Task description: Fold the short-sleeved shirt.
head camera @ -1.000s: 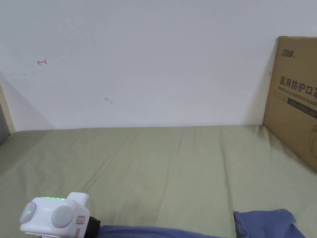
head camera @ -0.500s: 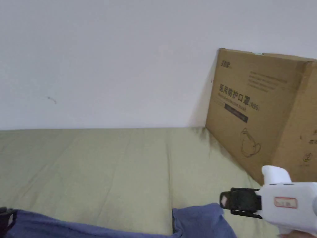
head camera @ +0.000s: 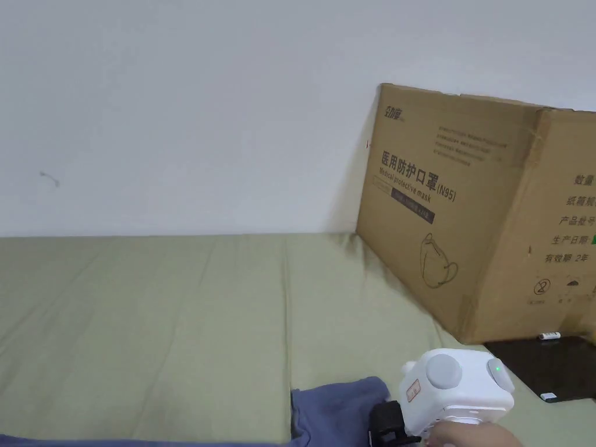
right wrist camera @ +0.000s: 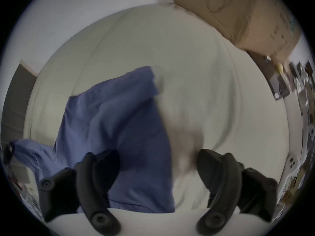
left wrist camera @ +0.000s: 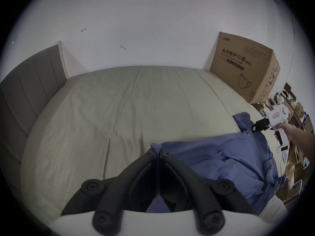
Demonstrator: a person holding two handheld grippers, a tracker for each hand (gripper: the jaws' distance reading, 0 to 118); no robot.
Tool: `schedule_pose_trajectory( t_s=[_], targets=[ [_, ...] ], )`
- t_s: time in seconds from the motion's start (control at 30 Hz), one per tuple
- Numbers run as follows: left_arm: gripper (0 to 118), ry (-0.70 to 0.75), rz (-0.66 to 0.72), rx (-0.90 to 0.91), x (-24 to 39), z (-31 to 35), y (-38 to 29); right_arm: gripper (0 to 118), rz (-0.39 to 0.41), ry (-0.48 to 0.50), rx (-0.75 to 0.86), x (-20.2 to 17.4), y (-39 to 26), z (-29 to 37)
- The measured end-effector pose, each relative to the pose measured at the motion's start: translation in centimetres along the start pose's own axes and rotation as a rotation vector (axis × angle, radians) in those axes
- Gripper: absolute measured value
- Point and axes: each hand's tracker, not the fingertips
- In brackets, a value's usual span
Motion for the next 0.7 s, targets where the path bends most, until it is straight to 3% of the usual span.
schedule_pose_trajectory(
  t_s=[0.03,0.13,0.27,0.33,0.53,0.7],
  targets=[
    [2,0.008,0.009,-0.008,-0.2,-0.1,-0.2,73,0.044,0.013,0.020,-0.4,-0.3,0.3],
    [2,0.015,0.042,-0.015,-0.7,-0.1,-0.6,1,0.066,0.016,0.018,-1.5,-0.8,1.4],
    [2,0.025,0.099,-0.017,-0.7,1.2,-1.0,1,0.045,0.136,0.107,-1.6,-1.9,4.2],
    [2,0.019,0.103,-0.011,-0.5,2.6,-0.8,1,0.048,0.100,0.188,-1.5,-2.3,7.0],
    [2,0.020,0.085,0.072,-0.3,8.4,2.7,1,0.104,0.124,0.400,-0.6,-2.3,19.1],
    [2,0.015,0.047,0.171,-0.3,13.5,8.0,1,0.079,0.170,0.519,-0.2,-0.7,28.2]
  ],
)
